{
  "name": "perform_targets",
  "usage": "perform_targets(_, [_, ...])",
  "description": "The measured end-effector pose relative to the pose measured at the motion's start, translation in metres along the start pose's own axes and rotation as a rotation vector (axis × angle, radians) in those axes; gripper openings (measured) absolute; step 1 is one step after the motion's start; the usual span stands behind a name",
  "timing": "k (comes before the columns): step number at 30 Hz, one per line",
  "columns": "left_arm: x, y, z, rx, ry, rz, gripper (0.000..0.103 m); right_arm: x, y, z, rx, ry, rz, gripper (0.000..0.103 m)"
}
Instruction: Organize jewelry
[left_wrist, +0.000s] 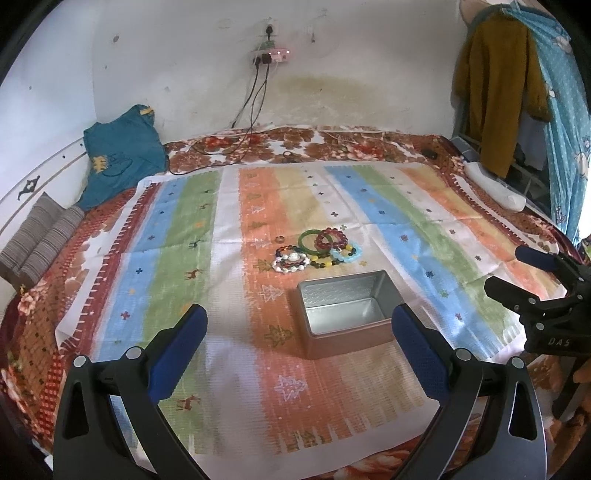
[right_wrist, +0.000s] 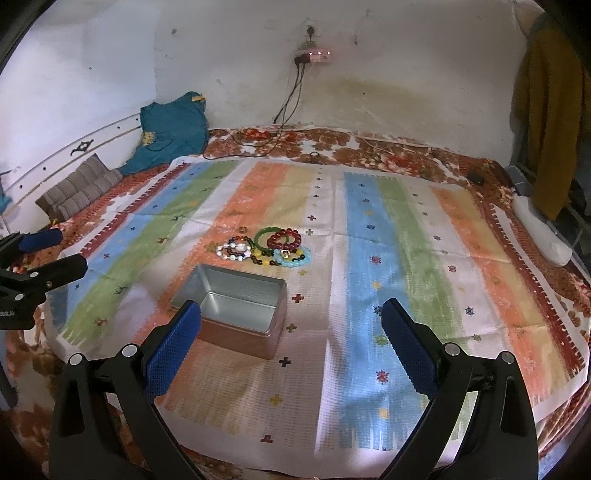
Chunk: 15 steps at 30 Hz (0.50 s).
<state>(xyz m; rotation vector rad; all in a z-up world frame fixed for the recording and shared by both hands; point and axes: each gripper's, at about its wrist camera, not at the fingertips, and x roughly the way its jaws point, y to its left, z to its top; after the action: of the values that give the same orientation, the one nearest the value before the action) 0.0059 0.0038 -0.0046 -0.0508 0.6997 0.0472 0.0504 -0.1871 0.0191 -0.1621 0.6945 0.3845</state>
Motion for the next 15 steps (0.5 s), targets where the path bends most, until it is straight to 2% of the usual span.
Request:
perform_targets(5, [-0.0006, -0.0001, 0.0001, -0.001, -0.003, -0.029, 0.098, 0.0016, -0.0013, 0.0013, 0.004, 0.006, -0.001, 0.099])
perform_targets(15, [0.0008, 0.0001, -0.0015, 0.001, 0.003, -0.010, 0.098, 0.0037, -0.0069, -0.0002, 0.015, 0.005, -0.017, 0.099])
